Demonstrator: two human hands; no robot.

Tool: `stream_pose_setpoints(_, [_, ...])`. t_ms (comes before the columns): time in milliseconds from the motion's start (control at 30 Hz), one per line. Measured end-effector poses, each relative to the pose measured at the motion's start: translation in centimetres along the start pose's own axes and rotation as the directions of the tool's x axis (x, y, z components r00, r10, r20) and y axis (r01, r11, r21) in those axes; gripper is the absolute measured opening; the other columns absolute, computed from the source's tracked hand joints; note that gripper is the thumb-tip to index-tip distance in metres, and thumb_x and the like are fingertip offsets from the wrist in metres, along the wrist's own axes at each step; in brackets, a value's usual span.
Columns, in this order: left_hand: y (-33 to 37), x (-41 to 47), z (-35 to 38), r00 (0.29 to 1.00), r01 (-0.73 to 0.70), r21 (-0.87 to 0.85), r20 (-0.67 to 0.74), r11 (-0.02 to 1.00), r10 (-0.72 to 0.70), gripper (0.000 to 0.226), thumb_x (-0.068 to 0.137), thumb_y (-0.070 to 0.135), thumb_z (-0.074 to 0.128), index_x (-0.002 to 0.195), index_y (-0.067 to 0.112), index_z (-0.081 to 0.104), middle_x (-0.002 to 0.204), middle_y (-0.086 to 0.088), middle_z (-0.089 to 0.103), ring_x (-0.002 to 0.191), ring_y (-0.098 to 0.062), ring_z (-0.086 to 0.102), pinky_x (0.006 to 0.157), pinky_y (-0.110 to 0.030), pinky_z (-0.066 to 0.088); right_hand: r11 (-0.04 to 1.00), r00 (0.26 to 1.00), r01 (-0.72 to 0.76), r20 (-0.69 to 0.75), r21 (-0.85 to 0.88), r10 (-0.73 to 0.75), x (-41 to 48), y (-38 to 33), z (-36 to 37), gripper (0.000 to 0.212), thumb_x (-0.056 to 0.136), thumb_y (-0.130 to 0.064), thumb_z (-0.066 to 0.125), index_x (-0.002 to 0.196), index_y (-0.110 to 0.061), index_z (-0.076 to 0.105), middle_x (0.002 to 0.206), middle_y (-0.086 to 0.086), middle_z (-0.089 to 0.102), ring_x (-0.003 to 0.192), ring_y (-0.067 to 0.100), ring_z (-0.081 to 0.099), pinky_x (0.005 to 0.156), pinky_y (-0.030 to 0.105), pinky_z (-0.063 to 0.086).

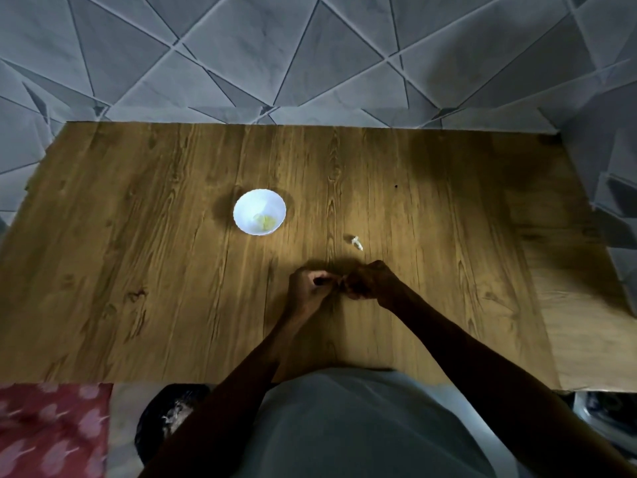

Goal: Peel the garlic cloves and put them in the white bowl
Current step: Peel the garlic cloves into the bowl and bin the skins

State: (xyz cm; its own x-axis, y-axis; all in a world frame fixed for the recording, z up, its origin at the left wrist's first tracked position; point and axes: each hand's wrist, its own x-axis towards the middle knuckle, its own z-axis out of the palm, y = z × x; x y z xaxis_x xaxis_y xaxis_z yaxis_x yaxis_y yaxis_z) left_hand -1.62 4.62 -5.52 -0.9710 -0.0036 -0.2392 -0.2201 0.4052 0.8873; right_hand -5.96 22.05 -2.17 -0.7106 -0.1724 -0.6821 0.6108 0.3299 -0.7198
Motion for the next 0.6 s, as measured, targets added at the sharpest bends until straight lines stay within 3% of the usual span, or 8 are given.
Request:
stream_pose_setpoints(67, [-0.1,0.3,-0.2,1.0,-0.001,0.005,0.025,1.0,0.001,0.016,0.085,0.014,0.072,0.099,0.009,0.076,0.094,-0.001,0.076,0.089,-0.012,0.07,0.084,-0.026,0.054,0.998,1.0,-0.016,0.005,0.054,0.016,0.1,0.0,0.0,0.017,0.097,-0.002,0.053,0.083,-0.007,0.061,0.073,0.003,0.066,0.053,0.003,0.066,0.056,0.018,0.056])
stream_pose_setpoints(133, [0.1,0.9,-0.7,0.994,0.066,-0.033,0.086,0.997,-0.063,0.013,0.085,0.014,0.071,0.096,0.012,0.077,0.09,-0.001,0.076,0.088,-0.014,0.07,0.085,-0.03,0.054,1.0,0.998,0.022,-0.059,-0.006,-0.023,-0.3,0.1,0.4,0.01,0.094,-0.004,0.061,0.084,-0.003,0.065,0.077,0.007,0.067,0.056,0.007,0.068,0.057,0.022,0.058])
stream_pose_setpoints(200, [0.7,1.5,-1.4,0.971,0.187,-0.162,0.183,0.969,-0.157,0.011,0.086,0.008,0.069,0.093,0.012,0.076,0.084,-0.002,0.076,0.081,-0.014,0.071,0.081,-0.03,0.055,0.957,0.957,0.208,-0.162,-0.2,-0.242,-0.4,0.6,0.8,0.009,0.088,-0.009,0.071,0.084,-0.001,0.071,0.07,0.005,0.07,0.058,0.012,0.068,0.055,0.024,0.057])
stream_pose_setpoints(267, [1.4,1.8,-2.0,0.946,0.273,-0.278,0.251,0.921,-0.205,0.013,0.088,0.0,0.065,0.093,0.007,0.074,0.079,-0.003,0.075,0.075,-0.012,0.071,0.073,-0.022,0.053,0.817,0.857,0.401,-0.147,-0.415,-0.495,-0.2,1.1,1.3,0.009,0.084,-0.013,0.076,0.078,-0.007,0.073,0.068,-0.001,0.069,0.057,0.007,0.065,0.053,0.02,0.052])
stream_pose_setpoints(333, [2.1,1.8,-2.6,0.92,0.36,-0.403,0.301,0.842,-0.249,0.013,0.09,-0.004,0.06,0.095,-0.002,0.071,0.079,-0.005,0.075,0.076,-0.014,0.071,0.069,-0.019,0.054,0.734,0.804,0.464,-0.113,-0.496,-0.584,-0.3,1.4,1.8,0.009,0.081,-0.015,0.079,0.076,-0.013,0.072,0.071,-0.006,0.068,0.061,0.002,0.063,0.055,0.013,0.049])
stream_pose_setpoints(433, [2.3,1.9,-2.8,0.883,0.461,-0.522,0.348,0.718,-0.314,0.013,0.091,-0.009,0.056,0.096,-0.009,0.067,0.084,-0.008,0.075,0.081,-0.016,0.072,0.071,-0.02,0.056,0.718,0.794,0.468,-0.111,-0.515,-0.597,-0.2,1.2,2.2,0.008,0.082,-0.017,0.079,0.08,-0.017,0.071,0.077,-0.007,0.069,0.067,0.002,0.064,0.06,0.016,0.052])
stream_pose_setpoints(500, [2.3,2.0,-3.0,0.883,0.459,-0.496,0.349,0.737,-0.315,0.014,0.091,-0.009,0.055,0.099,-0.01,0.066,0.085,-0.007,0.075,0.082,-0.016,0.072,0.073,-0.02,0.056,0.713,0.787,0.483,-0.104,-0.509,-0.608,-0.2,1.1,1.9,0.006,0.081,-0.014,0.078,0.081,-0.014,0.072,0.079,-0.005,0.071,0.069,0.002,0.065,0.063,0.013,0.051])
stream_pose_setpoints(600, [3.0,2.0,-3.3,0.914,0.354,-0.36,0.327,0.863,-0.238,0.02,0.09,-0.007,0.059,0.108,-0.01,0.066,0.087,-0.008,0.074,0.08,-0.013,0.072,0.072,-0.017,0.054,0.705,0.779,0.494,-0.101,-0.51,-0.619,-0.2,0.7,0.9,0.005,0.082,-0.005,0.075,0.083,-0.01,0.076,0.081,0.001,0.074,0.07,0.008,0.068,0.067,0.02,0.055])
